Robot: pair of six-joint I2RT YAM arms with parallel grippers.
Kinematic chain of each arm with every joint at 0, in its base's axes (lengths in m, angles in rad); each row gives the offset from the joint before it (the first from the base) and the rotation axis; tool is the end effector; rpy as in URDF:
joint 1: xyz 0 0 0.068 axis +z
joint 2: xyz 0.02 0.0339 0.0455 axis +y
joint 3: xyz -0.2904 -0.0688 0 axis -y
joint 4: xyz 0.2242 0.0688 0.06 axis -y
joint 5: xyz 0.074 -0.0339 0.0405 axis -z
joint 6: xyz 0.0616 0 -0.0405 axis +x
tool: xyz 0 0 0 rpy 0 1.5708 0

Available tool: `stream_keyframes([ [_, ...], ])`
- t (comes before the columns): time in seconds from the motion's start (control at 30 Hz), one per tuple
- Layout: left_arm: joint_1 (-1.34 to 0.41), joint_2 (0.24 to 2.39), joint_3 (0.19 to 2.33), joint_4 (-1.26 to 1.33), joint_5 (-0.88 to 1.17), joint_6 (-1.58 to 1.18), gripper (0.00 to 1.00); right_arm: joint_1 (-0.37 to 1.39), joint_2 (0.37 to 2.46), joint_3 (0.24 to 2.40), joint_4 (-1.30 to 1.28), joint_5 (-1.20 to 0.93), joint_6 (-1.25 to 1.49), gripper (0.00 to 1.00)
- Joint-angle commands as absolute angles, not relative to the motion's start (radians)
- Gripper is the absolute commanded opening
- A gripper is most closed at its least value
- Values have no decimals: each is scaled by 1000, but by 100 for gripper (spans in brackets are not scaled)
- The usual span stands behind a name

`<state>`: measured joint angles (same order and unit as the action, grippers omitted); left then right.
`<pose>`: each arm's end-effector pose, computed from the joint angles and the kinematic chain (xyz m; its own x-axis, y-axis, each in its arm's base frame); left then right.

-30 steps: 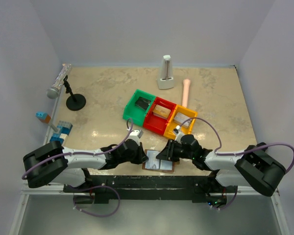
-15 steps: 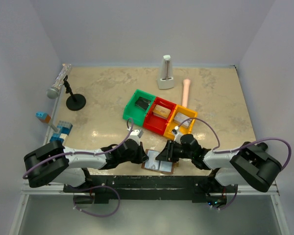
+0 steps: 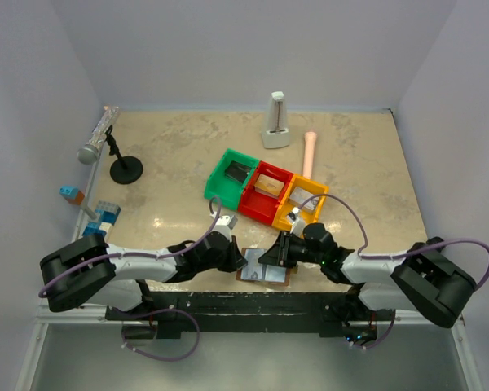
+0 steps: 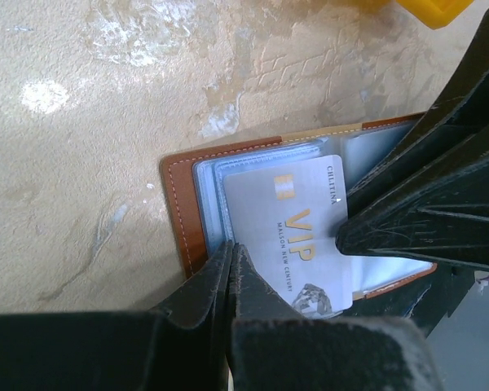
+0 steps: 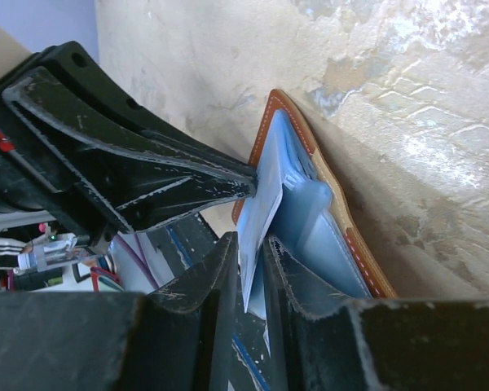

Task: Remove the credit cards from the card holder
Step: Remove the credit card from the card holder.

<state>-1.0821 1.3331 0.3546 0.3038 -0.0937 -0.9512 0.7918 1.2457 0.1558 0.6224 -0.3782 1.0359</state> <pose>0.1141 -0.2024 0.1587 -0.8580 -0.1128 -0.5010 0.2518 0.7579 -0.6018 0.1252 0.1592 0.1585 -0.9296 0.1964 -0.3119 -0.1828 0.4892 0.8528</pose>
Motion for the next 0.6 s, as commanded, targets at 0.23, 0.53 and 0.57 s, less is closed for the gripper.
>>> stream_keyframes([
  [0.23, -1088, 1350, 305, 250, -94, -953, 0, 801, 1215, 176, 696, -379, 1043, 19],
  [0.53, -1088, 1354, 304, 241, -101, -966, 0, 802, 1128, 175, 597, -364, 1020, 16],
  [0.57, -1088, 1355, 304, 241, -103, -968, 0, 802, 1115, 176, 580, -362, 1017, 16],
])
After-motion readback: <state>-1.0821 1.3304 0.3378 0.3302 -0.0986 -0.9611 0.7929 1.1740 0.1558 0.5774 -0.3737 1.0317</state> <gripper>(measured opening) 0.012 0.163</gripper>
